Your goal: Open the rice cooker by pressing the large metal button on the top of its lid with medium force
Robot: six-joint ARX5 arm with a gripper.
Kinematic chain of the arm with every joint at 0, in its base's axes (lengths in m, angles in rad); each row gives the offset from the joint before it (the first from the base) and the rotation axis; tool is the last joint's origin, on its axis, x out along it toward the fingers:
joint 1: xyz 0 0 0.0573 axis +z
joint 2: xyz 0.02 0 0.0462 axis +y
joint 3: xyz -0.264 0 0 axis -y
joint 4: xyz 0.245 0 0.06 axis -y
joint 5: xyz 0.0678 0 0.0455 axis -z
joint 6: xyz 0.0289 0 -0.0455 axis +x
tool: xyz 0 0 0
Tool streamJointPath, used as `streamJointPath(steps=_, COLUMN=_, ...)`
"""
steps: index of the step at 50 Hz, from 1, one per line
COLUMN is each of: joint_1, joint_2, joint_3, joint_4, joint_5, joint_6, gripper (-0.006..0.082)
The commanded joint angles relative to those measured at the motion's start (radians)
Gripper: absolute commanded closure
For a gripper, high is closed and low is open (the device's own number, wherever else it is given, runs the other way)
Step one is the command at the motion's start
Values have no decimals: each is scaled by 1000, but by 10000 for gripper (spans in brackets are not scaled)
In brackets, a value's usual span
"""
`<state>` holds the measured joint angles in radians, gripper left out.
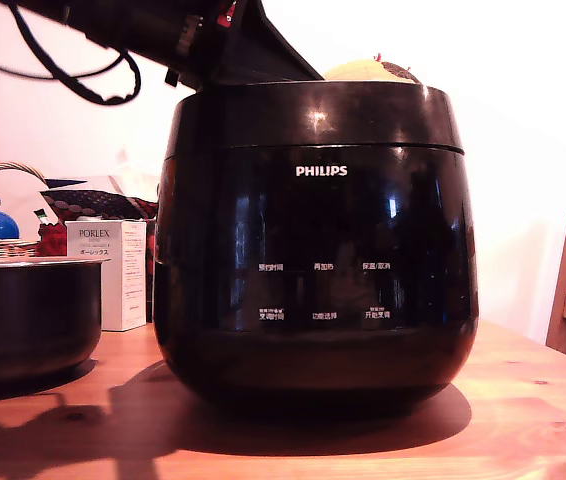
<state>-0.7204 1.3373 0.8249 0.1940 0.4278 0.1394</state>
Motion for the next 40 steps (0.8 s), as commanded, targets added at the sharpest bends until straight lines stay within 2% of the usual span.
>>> streamJointPath(steps=1, joint_1=-5, joint_2=30, joint_3=-35, joint_4=-65, joint_5=-7, joint_6=35, gripper=791)
streamJointPath(steps=11, joint_1=-5, joint_2=39, joint_3=-35, joint_4=-137, joint_5=-20, joint_6=79, gripper=791)
streamJointPath(steps=28, joint_1=-9, joint_2=132, joint_3=-35, joint_4=-180, joint_5=-21, joint_6=79, gripper=791)
streamJointPath(steps=40, joint_1=-9, joint_2=119, joint_3=-35, joint_4=-127, joint_5=-10, joint_6=71, gripper=791)
